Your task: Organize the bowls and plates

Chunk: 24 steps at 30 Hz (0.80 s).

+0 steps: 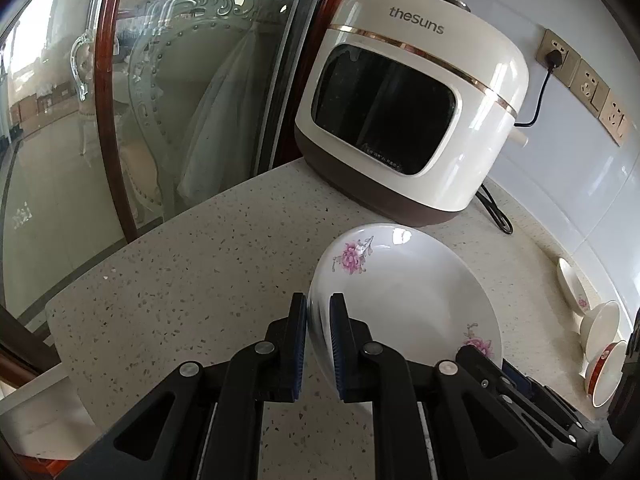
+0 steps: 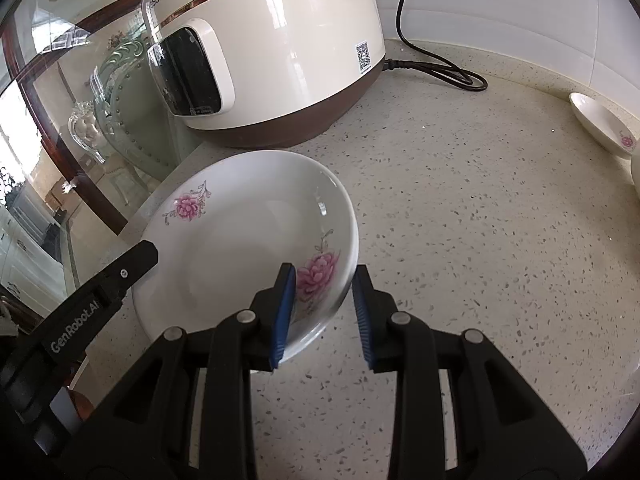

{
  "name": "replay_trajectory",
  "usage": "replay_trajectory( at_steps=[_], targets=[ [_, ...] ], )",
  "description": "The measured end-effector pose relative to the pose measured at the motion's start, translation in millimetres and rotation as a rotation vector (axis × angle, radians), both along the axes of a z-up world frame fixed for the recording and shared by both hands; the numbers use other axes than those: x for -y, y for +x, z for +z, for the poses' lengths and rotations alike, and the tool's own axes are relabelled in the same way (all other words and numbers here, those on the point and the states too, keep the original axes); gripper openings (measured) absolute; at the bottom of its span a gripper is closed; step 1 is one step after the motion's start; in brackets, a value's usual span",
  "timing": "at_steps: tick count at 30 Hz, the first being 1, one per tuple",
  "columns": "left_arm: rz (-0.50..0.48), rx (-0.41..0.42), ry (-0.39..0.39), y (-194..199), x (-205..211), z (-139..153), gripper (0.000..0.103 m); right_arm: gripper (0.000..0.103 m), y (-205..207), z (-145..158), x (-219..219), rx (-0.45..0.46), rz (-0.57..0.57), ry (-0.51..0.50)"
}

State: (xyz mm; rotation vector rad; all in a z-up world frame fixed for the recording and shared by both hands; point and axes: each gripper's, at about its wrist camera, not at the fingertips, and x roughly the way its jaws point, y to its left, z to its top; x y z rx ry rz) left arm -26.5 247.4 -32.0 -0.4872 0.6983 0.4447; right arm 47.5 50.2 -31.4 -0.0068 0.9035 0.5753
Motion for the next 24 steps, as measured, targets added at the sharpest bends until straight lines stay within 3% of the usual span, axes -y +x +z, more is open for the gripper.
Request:
replay_trajectory(
  at_steps=[3,8,10,12,15,24],
  targets=[
    [-0.003,-0.010,-0.008,3.1,-0.5,-3.3,0.014,0.036,1.7,-0.8,1.0,-0.003,-0.003,0.004],
    [-0.001,-0.015,-0.019,4.7,-1.3,-3.8,0.019,0.051,4.8,-2.2,5.2,-0.011,-0.018,0.001],
    [0.004,-0.003,-0.029,3.9,-1.9,-2.6,0.028,0.052,7.8,-2.8,7.4,-0.025,-0.024,0.008],
    [0.006,0.021,-0.023,1.6,-1.0,1.2,0.046,0.053,8.5,-1.1,12.2,-0.034,-0.033,0.025],
    [-0.003,0.062,0.009,-1.3,6.1,12.8,0.054,0.057,7.1,8.1,21.0,-0.008,-0.053,0.042],
    [-0.101,0.140,0.012,4.2,46.1,39.0,0.061,0.067,7.0,35.7,58.2,0.042,-0.084,0.092]
  ],
)
